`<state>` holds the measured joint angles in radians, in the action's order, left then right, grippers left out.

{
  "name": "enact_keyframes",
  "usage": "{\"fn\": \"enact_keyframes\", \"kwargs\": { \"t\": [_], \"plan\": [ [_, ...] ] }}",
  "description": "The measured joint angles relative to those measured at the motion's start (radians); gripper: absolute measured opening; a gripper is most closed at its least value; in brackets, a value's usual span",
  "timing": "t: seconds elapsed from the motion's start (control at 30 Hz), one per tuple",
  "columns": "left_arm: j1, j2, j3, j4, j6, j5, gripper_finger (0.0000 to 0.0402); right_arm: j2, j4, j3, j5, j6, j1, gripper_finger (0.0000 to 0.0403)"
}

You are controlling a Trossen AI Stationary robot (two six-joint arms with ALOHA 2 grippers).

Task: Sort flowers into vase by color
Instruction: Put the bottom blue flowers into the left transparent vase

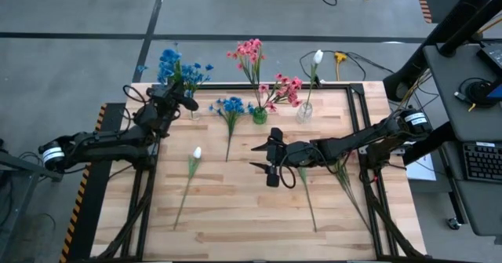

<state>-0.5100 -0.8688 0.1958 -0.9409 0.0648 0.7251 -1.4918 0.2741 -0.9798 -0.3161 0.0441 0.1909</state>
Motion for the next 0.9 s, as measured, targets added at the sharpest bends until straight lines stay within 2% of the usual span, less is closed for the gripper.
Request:
{"fn": "enact_keyframes", "kwargs": {
  "t": [0.33, 0.53, 0.73, 0.83, 0.9],
  "plan": [
    [0.0, 0.001, 0.0, 0.02, -0.019, -0.001, 0.0172, 0.0, 0.0, 0.0, 0.0, -0.008, 0.0, 0.0206],
    [0.0, 0.021, 0.0, 0.132, -0.022, -0.001, 0.0239, 0.0, -0.01, -0.005, 0.0, -0.049, 0.0, 0.0206],
    [0.0, 0.074, 0.0, 0.293, -0.03, -0.001, 0.0283, -0.001, -0.022, -0.008, 0.001, -0.098, 0.0, 0.0206],
    [0.0, 0.115, 0.0, 0.353, -0.031, -0.001, 0.0295, 0.0, -0.039, -0.008, 0.001, -0.109, -0.001, 0.0206],
    [0.0, 0.15, 0.012, 0.448, -0.031, 0.0, 0.03, 0.0, -0.041, -0.008, 0.001, -0.114, -0.002, 0.0206]
  ]
}}
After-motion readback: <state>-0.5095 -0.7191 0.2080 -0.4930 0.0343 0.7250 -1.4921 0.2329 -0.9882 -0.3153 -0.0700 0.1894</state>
